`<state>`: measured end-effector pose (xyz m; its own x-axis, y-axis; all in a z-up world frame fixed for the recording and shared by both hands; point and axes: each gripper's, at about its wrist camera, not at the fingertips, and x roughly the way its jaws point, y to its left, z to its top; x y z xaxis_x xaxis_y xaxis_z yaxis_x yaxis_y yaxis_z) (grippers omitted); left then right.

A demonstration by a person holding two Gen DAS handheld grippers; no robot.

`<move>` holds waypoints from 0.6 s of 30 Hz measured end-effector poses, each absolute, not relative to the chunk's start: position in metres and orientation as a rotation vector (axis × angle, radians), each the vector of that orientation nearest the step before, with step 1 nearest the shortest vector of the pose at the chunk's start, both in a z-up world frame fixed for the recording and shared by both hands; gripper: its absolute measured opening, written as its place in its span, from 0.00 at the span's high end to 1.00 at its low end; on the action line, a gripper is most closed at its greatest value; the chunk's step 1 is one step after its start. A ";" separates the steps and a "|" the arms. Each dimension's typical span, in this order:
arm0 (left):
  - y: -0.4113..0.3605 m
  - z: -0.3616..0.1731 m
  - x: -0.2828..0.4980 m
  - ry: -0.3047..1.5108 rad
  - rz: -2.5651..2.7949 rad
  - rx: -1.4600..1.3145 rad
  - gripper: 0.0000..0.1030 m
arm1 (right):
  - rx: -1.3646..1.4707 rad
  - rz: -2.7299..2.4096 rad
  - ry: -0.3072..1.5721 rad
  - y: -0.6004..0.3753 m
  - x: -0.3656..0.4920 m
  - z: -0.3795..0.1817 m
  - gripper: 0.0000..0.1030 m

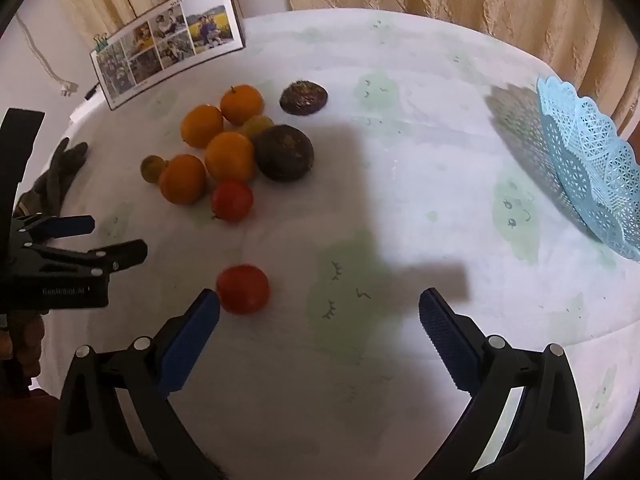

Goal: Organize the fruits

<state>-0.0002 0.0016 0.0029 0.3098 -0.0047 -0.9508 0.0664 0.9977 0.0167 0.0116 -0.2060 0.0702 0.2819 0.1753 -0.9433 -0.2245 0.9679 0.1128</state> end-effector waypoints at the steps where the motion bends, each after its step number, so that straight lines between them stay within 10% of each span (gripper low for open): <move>1: 0.003 0.005 0.000 1.249 -0.044 0.050 0.05 | -0.042 0.272 1.256 -0.205 0.012 0.071 0.02; 18: 0.002 0.011 0.007 1.245 -0.035 0.035 0.05 | -0.046 0.321 1.253 -0.192 0.013 0.073 0.02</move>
<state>0.0067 0.0020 0.0105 0.3198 -0.0076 -0.9475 0.0458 0.9989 0.0074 0.0134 -0.1924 0.0729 0.2742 0.2139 -0.9376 -0.2641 0.9542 0.1404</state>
